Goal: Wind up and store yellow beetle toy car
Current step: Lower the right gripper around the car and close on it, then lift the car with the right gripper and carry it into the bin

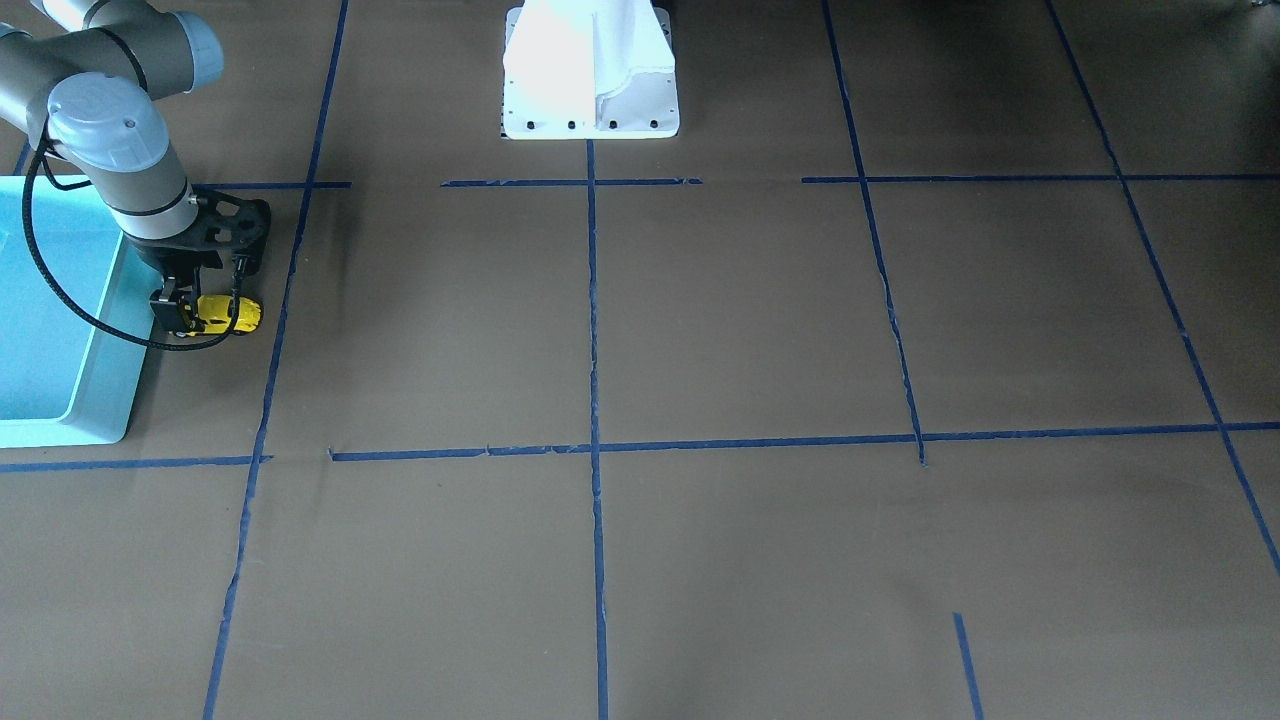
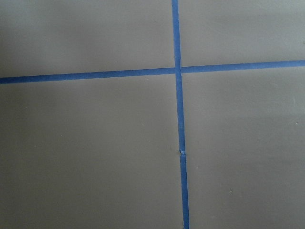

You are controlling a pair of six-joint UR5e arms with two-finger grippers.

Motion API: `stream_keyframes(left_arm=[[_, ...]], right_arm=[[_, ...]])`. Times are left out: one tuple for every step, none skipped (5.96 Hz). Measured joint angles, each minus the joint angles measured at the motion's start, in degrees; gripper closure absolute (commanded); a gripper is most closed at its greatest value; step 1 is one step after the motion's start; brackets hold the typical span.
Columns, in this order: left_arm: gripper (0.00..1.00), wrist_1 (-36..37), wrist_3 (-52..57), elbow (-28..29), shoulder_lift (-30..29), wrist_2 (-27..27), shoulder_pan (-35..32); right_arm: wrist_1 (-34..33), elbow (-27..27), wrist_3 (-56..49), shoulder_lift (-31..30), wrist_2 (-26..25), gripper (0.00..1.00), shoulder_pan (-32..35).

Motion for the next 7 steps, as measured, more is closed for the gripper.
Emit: stream_keyframes(left_arm=[[0.00,0.01,0.00,-0.02,0.02,0.02,0.00],[0.00,-0.02,0.00,0.00,0.02,0.02,0.03],[0.00,-0.06,0.00,0.05,0.00,0.02,0.05],[0.00,-0.05,-0.03,0.03,-0.04,0.02,0.05],[0.00,-0.01,-0.07,-0.03,-0.05,0.02,0.05],[0.00,0.00,-0.08,-0.06,-0.04,0.02,0.05],[0.00,0.01,-0.09,-0.07,-0.01,0.02,0.06]], right_arm=[[0.00,-0.68,0.06,0.71,-0.03,0.37,0.00],[0.03,-0.98,0.08,1.13,-0.04,0.68,0.00],[0.21,-1.05,0.09,1.27,-0.07,0.86,0.05],[0.45,-0.85,0.09,1.30,-0.87,1.00,0.16],[0.54,0.19,0.09,1.20,-2.10,1.00,0.36],[0.34,2.90,0.12,0.79,-2.51,1.00,0.92],[-0.71,8.04,0.13,-0.78,-2.12,1.00,1.87]])
